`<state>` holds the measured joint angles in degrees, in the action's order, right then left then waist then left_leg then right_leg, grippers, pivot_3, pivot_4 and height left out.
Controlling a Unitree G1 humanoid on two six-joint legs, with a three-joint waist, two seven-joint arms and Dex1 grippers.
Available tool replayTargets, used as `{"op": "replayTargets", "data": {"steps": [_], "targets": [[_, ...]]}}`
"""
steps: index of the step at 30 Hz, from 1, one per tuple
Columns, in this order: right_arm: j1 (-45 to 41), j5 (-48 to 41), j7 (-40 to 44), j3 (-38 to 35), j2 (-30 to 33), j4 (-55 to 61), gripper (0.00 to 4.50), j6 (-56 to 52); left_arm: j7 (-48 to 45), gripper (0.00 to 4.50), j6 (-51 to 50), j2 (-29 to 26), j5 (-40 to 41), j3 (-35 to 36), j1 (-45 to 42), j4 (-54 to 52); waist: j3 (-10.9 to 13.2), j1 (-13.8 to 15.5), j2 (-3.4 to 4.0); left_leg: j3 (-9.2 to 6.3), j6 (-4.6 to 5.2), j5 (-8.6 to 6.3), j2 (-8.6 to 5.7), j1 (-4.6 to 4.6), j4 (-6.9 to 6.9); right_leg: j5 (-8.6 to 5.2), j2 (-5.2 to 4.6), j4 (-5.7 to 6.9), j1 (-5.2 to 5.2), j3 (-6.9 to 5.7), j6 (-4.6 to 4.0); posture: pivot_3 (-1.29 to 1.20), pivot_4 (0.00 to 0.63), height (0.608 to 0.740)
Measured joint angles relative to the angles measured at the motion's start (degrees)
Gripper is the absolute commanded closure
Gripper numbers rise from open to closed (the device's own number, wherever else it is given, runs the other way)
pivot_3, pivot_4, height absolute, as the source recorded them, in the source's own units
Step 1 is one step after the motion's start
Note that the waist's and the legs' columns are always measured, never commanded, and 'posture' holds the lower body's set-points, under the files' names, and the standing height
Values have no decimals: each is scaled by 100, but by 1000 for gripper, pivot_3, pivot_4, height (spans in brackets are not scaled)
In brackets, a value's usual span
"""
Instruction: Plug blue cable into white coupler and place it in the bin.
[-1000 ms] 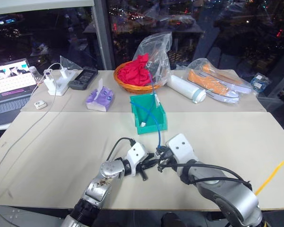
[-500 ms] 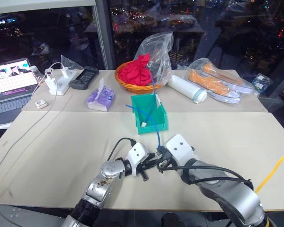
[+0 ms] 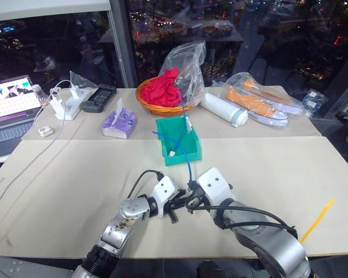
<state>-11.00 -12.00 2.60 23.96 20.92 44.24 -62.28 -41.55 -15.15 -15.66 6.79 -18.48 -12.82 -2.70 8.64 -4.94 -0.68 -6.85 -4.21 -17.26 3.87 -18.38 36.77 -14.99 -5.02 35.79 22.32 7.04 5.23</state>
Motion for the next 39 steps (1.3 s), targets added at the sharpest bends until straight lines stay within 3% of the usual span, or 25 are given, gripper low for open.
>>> {"op": "replayTargets", "data": {"steps": [19,27,34,39], "targets": [[-8,631,348,469,-65,-300,4500,407,-1,3895,-26,-49,1,17,115,-34,-95,-63,-63,-1,2,-2,7,32,-56,-30,4,-2,-8,-1,-8,0,150,722],[405,615,554,176,-22,-214,4500,721,-5,3895,-46,-54,-14,-57,133,-99,-112,-1,-69,-2,1,-2,6,36,-85,-41,1,-23,-10,-5,-10,0,150,722],[914,358,704,-471,-562,-241,4500,1090,-49,3895,-46,-35,-13,-63,128,-157,-83,27,-61,-3,1,-2,6,18,-87,-39,0,-38,-2,-7,-10,0,150,722],[1076,336,741,-559,-591,-251,4500,1341,-59,3895,-46,0,-10,-63,125,-159,-73,77,-56,-3,1,-2,6,15,-90,-38,0,-47,2,-7,-10,0,150,722]]}}
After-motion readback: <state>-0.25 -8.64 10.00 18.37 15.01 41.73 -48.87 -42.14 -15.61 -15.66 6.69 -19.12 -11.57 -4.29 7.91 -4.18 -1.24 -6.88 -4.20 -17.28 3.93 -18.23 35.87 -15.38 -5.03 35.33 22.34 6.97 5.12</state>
